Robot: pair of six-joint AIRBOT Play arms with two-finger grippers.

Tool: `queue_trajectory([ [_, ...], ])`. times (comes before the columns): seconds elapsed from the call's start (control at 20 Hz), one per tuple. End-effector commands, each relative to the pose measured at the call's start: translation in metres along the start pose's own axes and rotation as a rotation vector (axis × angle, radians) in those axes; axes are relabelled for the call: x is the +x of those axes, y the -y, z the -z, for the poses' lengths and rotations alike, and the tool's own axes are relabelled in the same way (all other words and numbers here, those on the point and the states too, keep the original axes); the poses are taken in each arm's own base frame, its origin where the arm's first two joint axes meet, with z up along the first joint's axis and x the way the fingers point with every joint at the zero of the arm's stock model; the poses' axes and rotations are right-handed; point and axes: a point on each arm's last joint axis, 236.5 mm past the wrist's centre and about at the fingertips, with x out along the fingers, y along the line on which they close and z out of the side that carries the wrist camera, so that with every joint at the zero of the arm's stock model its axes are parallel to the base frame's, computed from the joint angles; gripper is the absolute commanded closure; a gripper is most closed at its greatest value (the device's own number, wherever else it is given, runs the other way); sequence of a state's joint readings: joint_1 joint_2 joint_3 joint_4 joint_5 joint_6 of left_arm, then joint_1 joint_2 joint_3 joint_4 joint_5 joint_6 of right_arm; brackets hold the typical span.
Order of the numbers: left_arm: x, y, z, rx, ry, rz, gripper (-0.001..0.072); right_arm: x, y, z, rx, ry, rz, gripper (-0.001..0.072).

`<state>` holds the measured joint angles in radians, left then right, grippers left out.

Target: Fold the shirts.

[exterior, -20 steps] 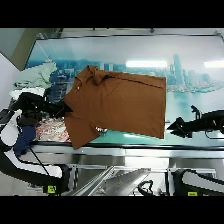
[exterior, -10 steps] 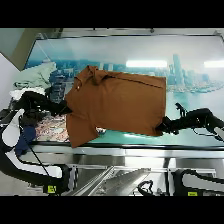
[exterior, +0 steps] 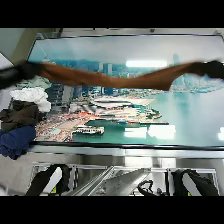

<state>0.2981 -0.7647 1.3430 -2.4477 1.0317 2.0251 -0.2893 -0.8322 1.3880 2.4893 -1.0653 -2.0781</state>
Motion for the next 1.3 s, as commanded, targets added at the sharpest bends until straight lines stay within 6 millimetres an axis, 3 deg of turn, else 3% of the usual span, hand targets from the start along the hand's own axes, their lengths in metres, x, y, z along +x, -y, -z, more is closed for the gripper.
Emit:
queue_trajectory([
  [0.0,-0.235,0.159,-0.146,0.329,0.779,-0.057,0.0687,-0.158,-0.124,-0.148,-0.425,0.512,0.116,0.0701],
  [0.1,-0.321,0.206,-0.153,0.464,0.982,-0.122,0.0687,-0.207,-0.158,-0.169,-0.523,0.638,0.164,0.0701],
  [0.15,-0.343,0.220,-0.153,0.507,1.024,-0.144,0.0687,-0.218,-0.166,-0.171,-0.552,0.661,0.181,0.0701],
  [0.2,-0.350,0.225,-0.154,0.518,1.028,-0.154,0.0687,-0.223,-0.167,-0.172,-0.566,0.665,0.197,0.0700],
  [0.25,-0.345,0.223,-0.157,0.506,0.997,-0.155,0.0687,-0.220,-0.165,-0.169,-0.568,0.649,0.201,0.0700],
  [0.35,-0.302,0.199,-0.158,0.447,0.826,-0.157,0.0687,-0.201,-0.154,-0.160,-0.535,0.576,0.182,0.0700],
  [0.45,-0.233,0.167,-0.143,0.361,0.578,-0.106,0.0688,-0.169,-0.131,-0.148,-0.467,0.468,0.154,0.0701],
  [0.55,-0.158,0.129,-0.115,0.250,0.342,-0.041,0.0688,-0.121,-0.097,-0.123,-0.362,0.316,0.104,0.0701],
  [0.65,-0.088,0.081,-0.076,0.110,0.153,-0.010,0.0688,-0.062,-0.054,-0.082,-0.218,0.159,0.045,0.0701],
  [0.8,0.009,-0.009,0.021,-0.065,-0.143,-0.040,0.0687,0.031,0.022,0.022,-0.015,-0.084,0.032,0.0700],
  [0.9,0.065,-0.054,0.108,-0.163,-0.342,-0.042,0.0687,0.083,0.074,0.108,0.110,-0.226,0.076,0.0701],
  [0.95,0.092,-0.073,0.154,-0.202,-0.424,-0.046,0.0688,0.105,0.099,0.149,0.167,-0.281,0.111,0.0701],
  [1.1,0.157,-0.131,0.264,-0.319,-0.562,-0.133,0.0687,0.154,0.173,0.266,0.333,-0.442,0.230,0.0701],
  [1.15,0.175,-0.149,0.298,-0.354,-0.609,-0.160,0.0688,0.167,0.191,0.296,0.374,-0.481,0.254,0.0701],
  [1.25,0.208,-0.167,0.347,-0.403,-0.709,-0.154,0.0687,0.194,0.218,0.334,0.435,-0.530,0.272,0.0701],
])
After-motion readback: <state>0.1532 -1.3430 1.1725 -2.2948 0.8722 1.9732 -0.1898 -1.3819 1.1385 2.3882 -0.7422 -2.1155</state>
